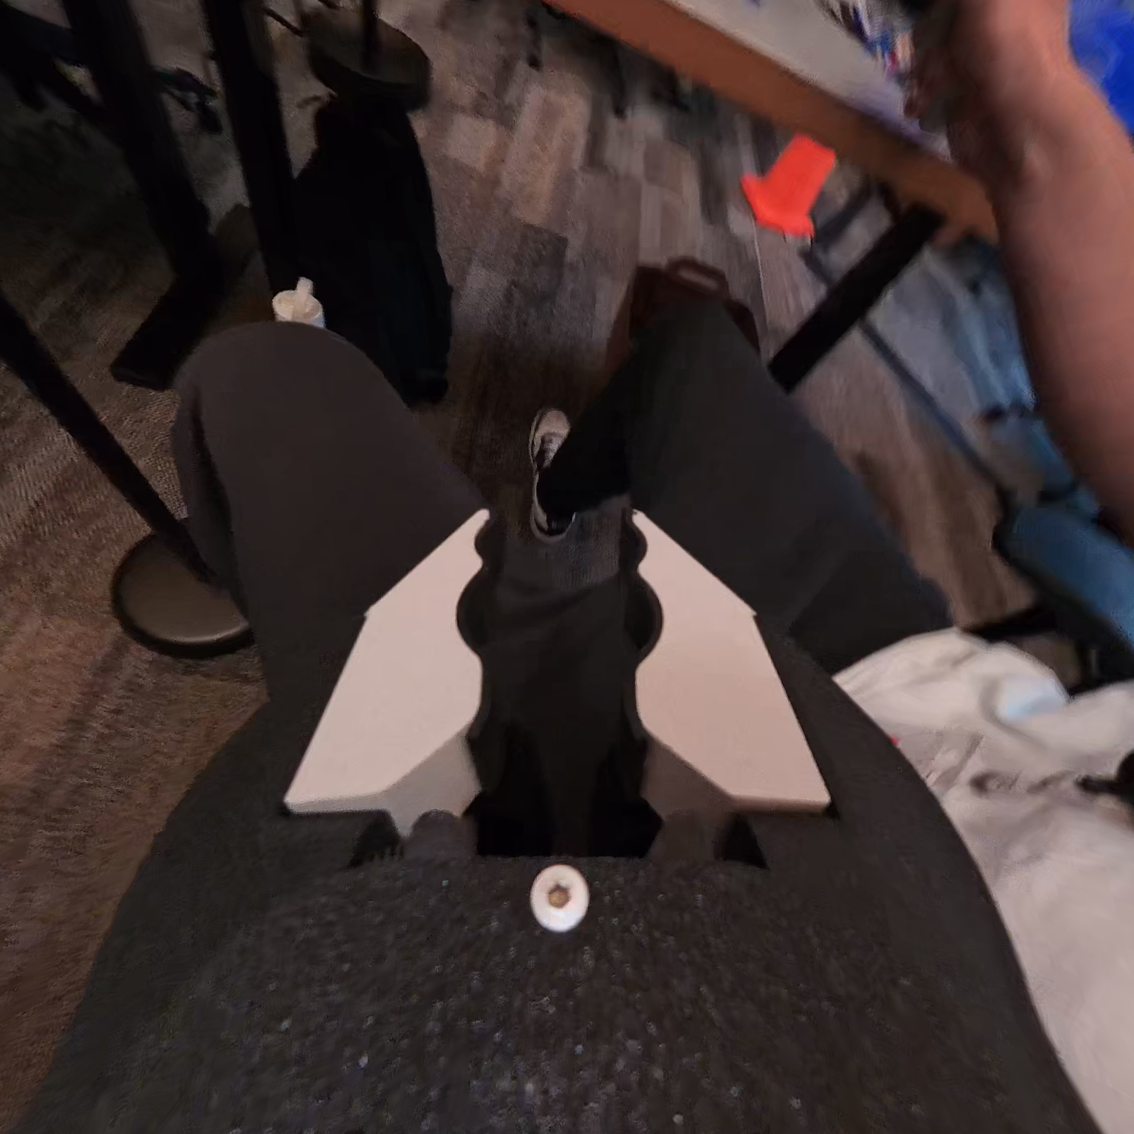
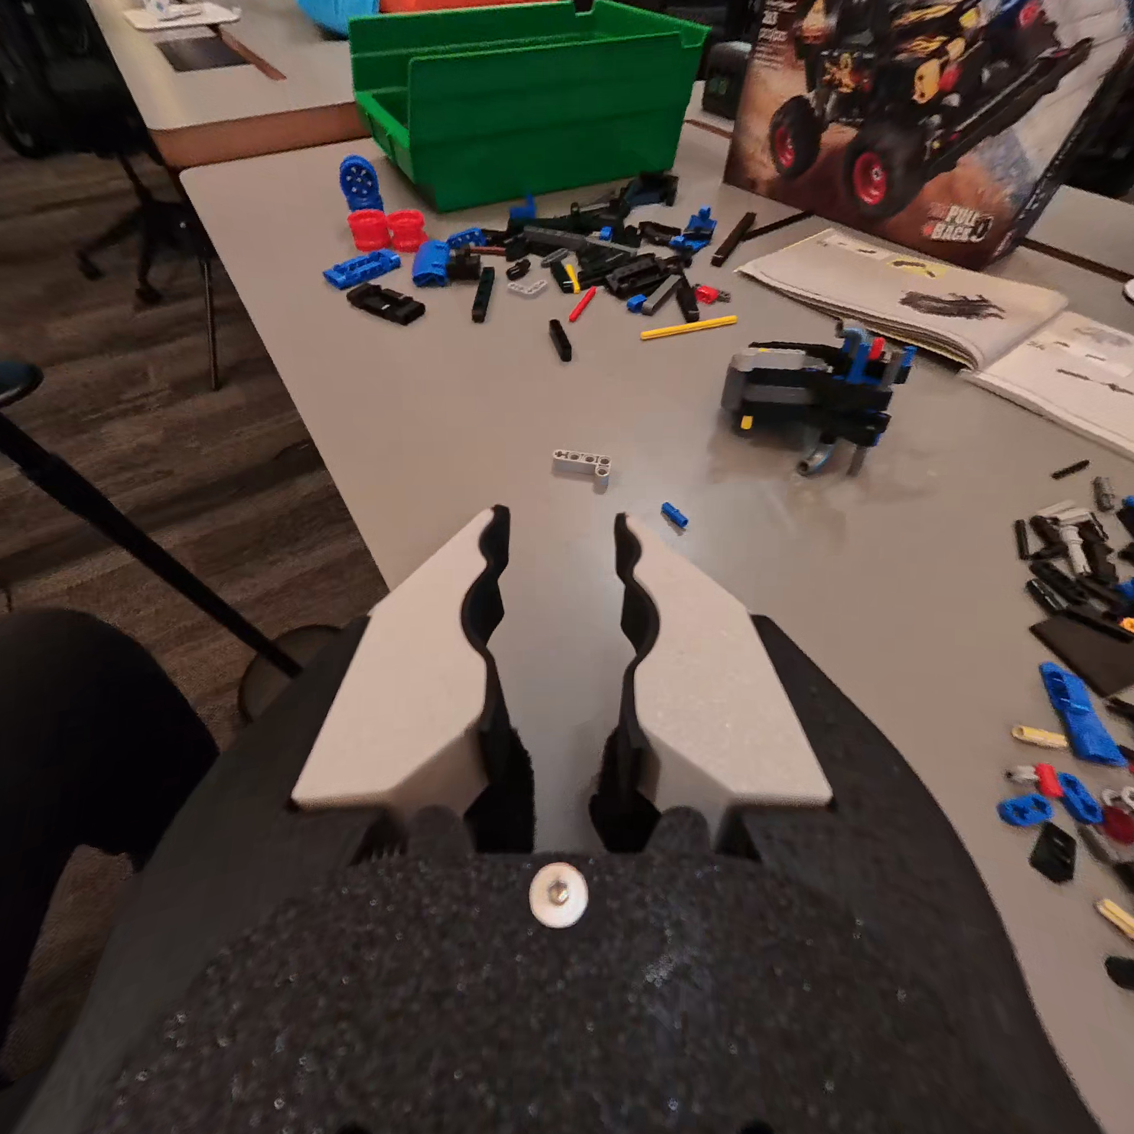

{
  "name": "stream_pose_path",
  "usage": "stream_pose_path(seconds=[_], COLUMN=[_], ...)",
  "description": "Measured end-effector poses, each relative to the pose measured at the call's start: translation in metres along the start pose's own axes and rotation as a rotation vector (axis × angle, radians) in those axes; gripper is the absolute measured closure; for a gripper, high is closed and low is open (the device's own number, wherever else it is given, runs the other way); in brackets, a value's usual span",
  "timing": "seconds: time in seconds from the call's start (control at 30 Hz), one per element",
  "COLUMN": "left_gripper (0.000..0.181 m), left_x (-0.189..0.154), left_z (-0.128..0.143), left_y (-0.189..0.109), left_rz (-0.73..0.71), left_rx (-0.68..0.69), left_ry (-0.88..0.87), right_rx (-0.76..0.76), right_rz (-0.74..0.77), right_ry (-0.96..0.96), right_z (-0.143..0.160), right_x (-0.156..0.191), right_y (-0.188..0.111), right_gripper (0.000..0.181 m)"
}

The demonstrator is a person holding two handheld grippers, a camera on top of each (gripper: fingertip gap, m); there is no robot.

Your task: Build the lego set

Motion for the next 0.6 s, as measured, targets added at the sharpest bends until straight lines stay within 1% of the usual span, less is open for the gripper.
stream_pose_path(seconds=[0.07, 0.1, 0.13, 0.23, 0.27, 0.33, 0.4, 0.5, 0.6], left_gripper=[0.145, 0.145, 0.145, 0.146, 0.146, 0.147, 0.147, 0.147, 0.147], left_x=[0.000, 0.000, 0.001, 0.009, 0.012, 0.018, 0.023, 0.031, 0.042], left_z=[-0.006, -0.010, -0.014, -0.020, -0.024, -0.037, -0.057, -0.085, -0.100], left_y=[0.006, 0.013, 0.022, 0.047, 0.056, 0.077, 0.102, 0.146, 0.185], left_rz=[-0.035, -0.045, -0.040, -0.061, -0.066, -0.044, 0.020, 0.119, 0.134], left_rx=[-0.098, -0.133, -0.143, -0.094, -0.075, -0.040, -0.019, -0.002, 0.008], left_ry=[-0.069, -0.072, -0.056, 0.062, 0.096, 0.125, 0.135, 0.171, 0.197], right_rx=[-0.019, -0.049, -0.087, -0.254, -0.245, -0.163, -0.148, -0.148, -0.113], right_rz=[-0.032, -0.046, -0.056, -0.103, -0.117, -0.159, -0.180, -0.123, -0.088], right_ry=[0.051, 0.077, 0.098, 0.176, 0.167, 0.136, 0.141, 0.099, 0.076], right_z=[-0.003, -0.005, -0.006, -0.007, -0.005, -0.002, -0.004, -0.007, -0.010], right_x=[0.000, 0.001, 0.003, 0.019, 0.025, 0.033, 0.033, 0.020, 0.003], right_y=[-0.003, -0.005, -0.007, -0.012, -0.011, -0.008, -0.010, -0.009, -0.004], right_gripper=[0.147, 0.147, 0.147, 0.148, 0.148, 0.150, 0.149, 0.150, 0.151])
Point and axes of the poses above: each gripper's, where its closed fingertips meet, y out along the fingers, z out of its underside, x = y × z across the jaws, the point moved 7 cm from there along -y, back along the fingers, and after that the axes turned 6 degrees about z, right-handed, at the moved point
